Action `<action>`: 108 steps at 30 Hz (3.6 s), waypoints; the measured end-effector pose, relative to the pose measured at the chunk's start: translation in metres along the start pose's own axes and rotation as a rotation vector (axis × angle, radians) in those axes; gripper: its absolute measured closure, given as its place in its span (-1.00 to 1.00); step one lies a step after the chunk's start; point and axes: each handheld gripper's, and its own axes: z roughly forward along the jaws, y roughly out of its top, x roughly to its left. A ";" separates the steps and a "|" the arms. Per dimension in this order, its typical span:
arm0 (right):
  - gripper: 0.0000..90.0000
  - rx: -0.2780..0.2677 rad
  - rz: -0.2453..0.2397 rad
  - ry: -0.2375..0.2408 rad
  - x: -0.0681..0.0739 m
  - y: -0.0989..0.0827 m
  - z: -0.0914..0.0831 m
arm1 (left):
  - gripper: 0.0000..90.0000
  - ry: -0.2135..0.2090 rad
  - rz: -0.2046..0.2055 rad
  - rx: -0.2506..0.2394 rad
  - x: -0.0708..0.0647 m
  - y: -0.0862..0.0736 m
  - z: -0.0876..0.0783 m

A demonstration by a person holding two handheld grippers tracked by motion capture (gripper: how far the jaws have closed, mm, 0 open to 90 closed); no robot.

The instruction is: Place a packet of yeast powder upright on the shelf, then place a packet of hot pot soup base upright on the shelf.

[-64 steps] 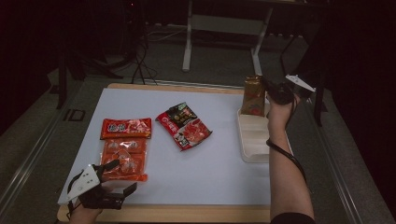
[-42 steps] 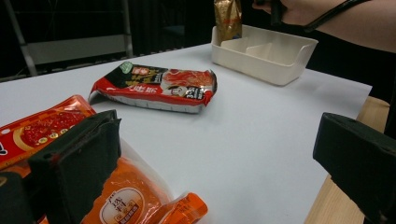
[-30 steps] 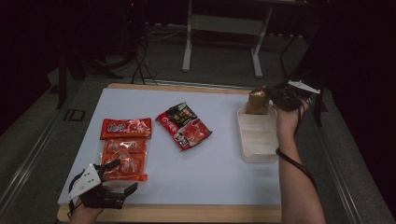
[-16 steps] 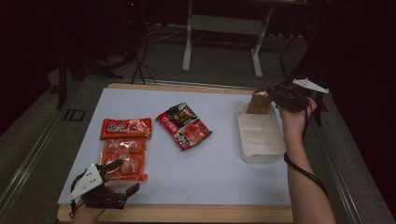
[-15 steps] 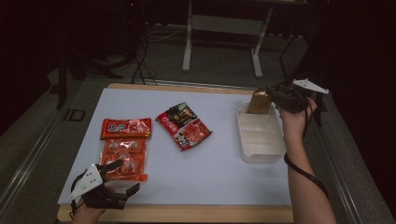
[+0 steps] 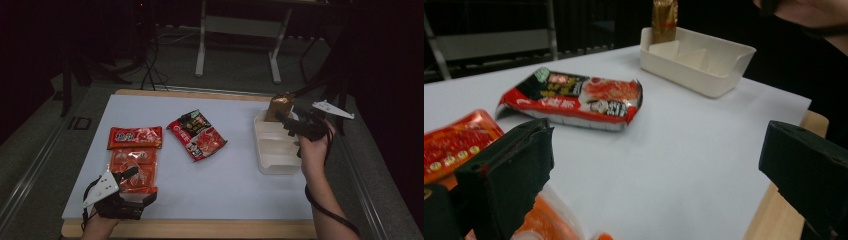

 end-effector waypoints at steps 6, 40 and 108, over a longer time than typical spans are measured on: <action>-0.66 0.013 -0.069 0.081 0.020 -0.023 -0.012 | -0.96 -0.035 -0.041 0.028 0.005 0.008 0.006; -0.68 0.019 -0.153 0.232 0.095 -0.081 -0.081 | -0.36 -0.148 -0.008 0.152 0.009 0.051 0.077; -0.67 0.049 -0.203 0.251 0.084 -0.095 -0.077 | 1.00 -0.006 0.035 0.643 0.025 0.066 0.348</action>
